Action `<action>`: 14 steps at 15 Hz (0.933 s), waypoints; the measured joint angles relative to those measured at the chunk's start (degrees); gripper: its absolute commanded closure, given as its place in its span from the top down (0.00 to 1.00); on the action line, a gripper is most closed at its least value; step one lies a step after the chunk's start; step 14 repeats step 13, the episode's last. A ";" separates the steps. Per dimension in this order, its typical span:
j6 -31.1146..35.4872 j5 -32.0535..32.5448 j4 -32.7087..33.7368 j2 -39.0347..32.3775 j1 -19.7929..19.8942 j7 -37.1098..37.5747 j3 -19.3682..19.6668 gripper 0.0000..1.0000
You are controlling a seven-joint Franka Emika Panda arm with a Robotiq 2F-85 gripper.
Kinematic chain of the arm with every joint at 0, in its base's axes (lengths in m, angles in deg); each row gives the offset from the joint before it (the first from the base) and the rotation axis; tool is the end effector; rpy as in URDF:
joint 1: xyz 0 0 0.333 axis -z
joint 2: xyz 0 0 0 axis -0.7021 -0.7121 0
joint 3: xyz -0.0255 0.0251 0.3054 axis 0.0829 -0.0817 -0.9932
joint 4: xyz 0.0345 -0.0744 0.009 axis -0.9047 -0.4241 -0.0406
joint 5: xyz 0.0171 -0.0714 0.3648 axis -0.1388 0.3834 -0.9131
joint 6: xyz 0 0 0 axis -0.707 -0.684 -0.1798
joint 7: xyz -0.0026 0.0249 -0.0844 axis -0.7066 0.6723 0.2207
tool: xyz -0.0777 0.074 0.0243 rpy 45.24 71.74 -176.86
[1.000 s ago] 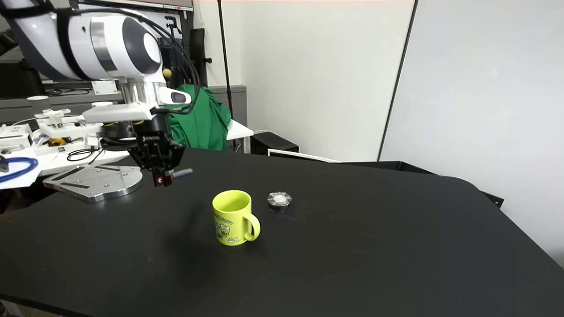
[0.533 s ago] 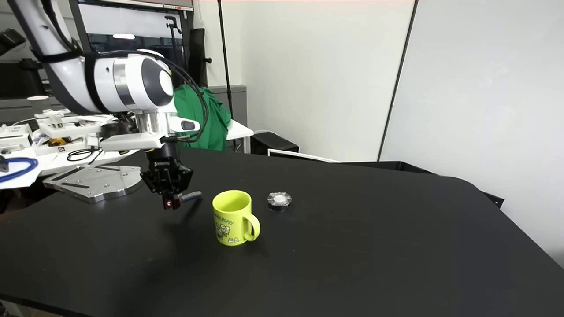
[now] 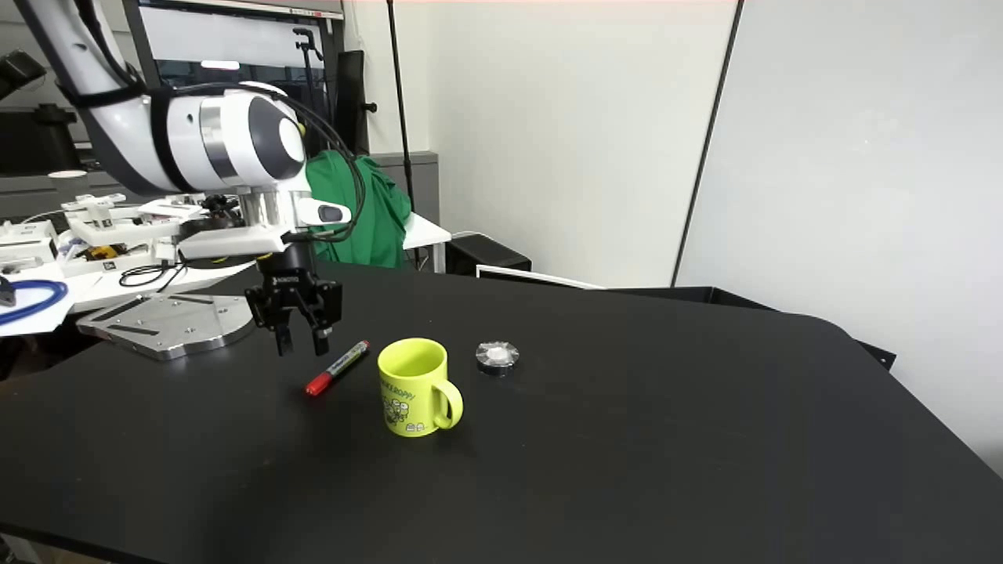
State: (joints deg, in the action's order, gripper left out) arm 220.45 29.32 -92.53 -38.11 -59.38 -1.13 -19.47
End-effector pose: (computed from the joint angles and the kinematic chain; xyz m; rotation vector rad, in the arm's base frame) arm 0.5052 0.1233 0.1329 2.9540 -0.0329 -0.3217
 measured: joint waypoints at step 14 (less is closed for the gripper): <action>-7.67 -4.34 -2.10 13.09 1.43 -3.31 -2.54 1.00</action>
